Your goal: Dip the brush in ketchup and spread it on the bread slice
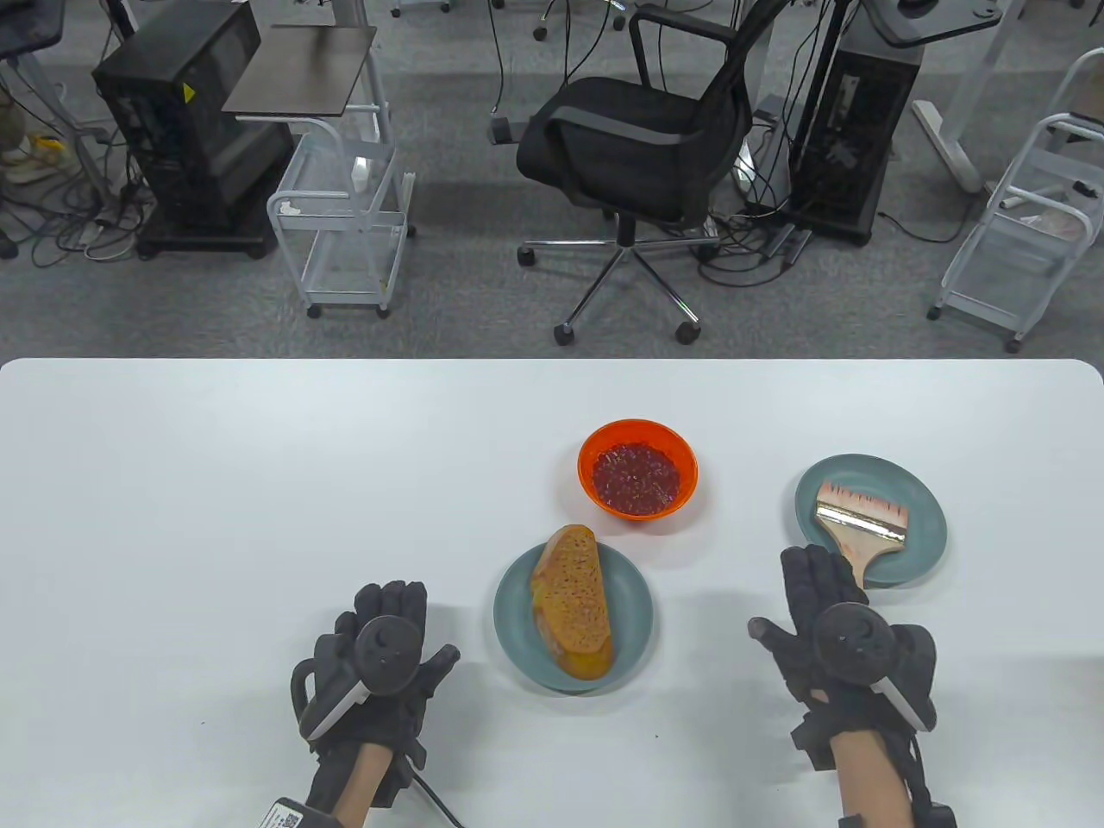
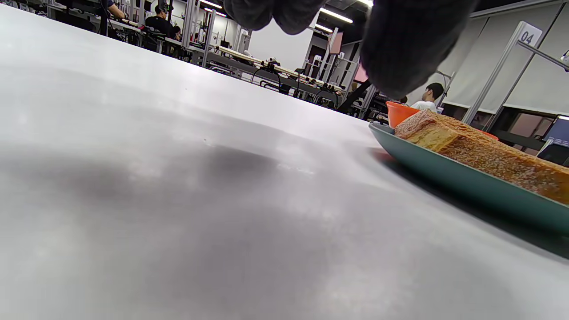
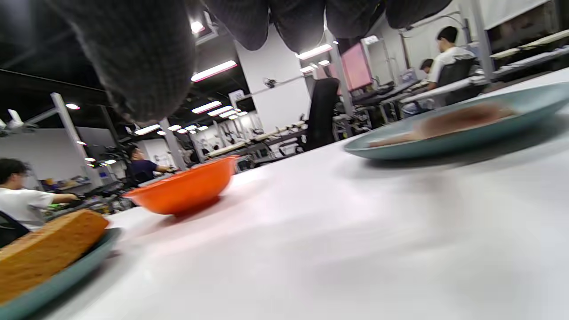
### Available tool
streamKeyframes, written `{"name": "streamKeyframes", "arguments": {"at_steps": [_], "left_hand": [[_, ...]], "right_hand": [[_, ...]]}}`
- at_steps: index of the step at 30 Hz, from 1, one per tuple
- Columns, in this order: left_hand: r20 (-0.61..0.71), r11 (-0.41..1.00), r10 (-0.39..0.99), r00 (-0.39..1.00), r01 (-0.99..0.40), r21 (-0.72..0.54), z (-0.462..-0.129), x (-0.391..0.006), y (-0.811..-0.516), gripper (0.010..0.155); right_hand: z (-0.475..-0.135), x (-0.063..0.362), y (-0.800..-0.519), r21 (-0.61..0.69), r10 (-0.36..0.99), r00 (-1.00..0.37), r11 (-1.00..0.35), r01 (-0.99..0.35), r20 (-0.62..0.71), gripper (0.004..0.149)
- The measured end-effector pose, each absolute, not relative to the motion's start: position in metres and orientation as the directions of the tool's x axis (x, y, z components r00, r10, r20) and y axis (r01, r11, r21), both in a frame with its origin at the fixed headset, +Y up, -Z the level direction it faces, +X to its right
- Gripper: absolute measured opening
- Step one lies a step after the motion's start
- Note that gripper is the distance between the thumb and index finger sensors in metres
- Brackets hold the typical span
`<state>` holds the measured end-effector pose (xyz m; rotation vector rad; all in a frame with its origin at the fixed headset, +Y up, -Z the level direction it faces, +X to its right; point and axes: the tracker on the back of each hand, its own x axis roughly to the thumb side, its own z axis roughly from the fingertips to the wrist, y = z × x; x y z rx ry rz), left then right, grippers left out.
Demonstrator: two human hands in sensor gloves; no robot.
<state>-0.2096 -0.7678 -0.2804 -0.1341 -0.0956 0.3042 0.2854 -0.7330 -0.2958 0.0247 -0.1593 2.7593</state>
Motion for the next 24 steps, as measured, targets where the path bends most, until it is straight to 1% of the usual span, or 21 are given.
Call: {"name": "streamKeyframes", "arguments": {"at_steps": [1, 5, 7, 11, 15, 17, 22, 24], "left_hand": [[0.075, 0.946, 0.303, 0.950, -0.290, -0.147, -0.281, -0.209, -0.768, 0.079], [0.082, 0.945, 0.303, 0.949, -0.288, -0.155, -0.282, -0.206, -0.769, 0.079], [0.075, 0.941, 0.314, 0.946, -0.299, -0.160, -0.282, -0.206, -0.770, 0.079], [0.067, 0.935, 0.327, 0.943, -0.312, -0.172, -0.284, -0.207, -0.772, 0.079], [0.067, 0.934, 0.326, 0.943, -0.310, -0.177, -0.286, -0.207, -0.774, 0.079], [0.067, 0.933, 0.328, 0.942, -0.312, -0.180, -0.287, -0.207, -0.775, 0.079], [0.053, 0.927, 0.341, 0.939, -0.326, -0.187, -0.288, -0.209, -0.777, 0.078], [0.051, 0.925, 0.345, 0.937, -0.330, -0.186, -0.289, -0.210, -0.777, 0.078]], "right_hand": [[-0.297, 0.291, -0.734, -0.101, 0.355, -0.934, -0.929, -0.356, 0.026, 0.076], [-0.308, 0.322, -0.744, -0.039, 0.233, -0.971, -0.972, -0.231, -0.059, 0.069], [-0.312, 0.330, -0.748, -0.035, 0.233, -0.969, -0.972, -0.230, -0.077, 0.062], [-0.318, 0.347, -0.752, -0.021, 0.189, -0.974, -0.982, -0.188, -0.124, 0.056], [-0.324, 0.353, -0.758, 0.018, 0.110, -0.987, -0.993, -0.113, -0.120, 0.058], [-0.328, 0.350, -0.763, 0.049, 0.062, -0.992, -0.997, -0.068, -0.106, 0.062], [-0.338, 0.336, -0.771, 0.119, -0.022, -0.999, -0.993, 0.018, -0.030, 0.070], [-0.339, 0.333, -0.772, 0.129, -0.024, -1.000, -0.991, 0.023, -0.008, 0.071]]}}
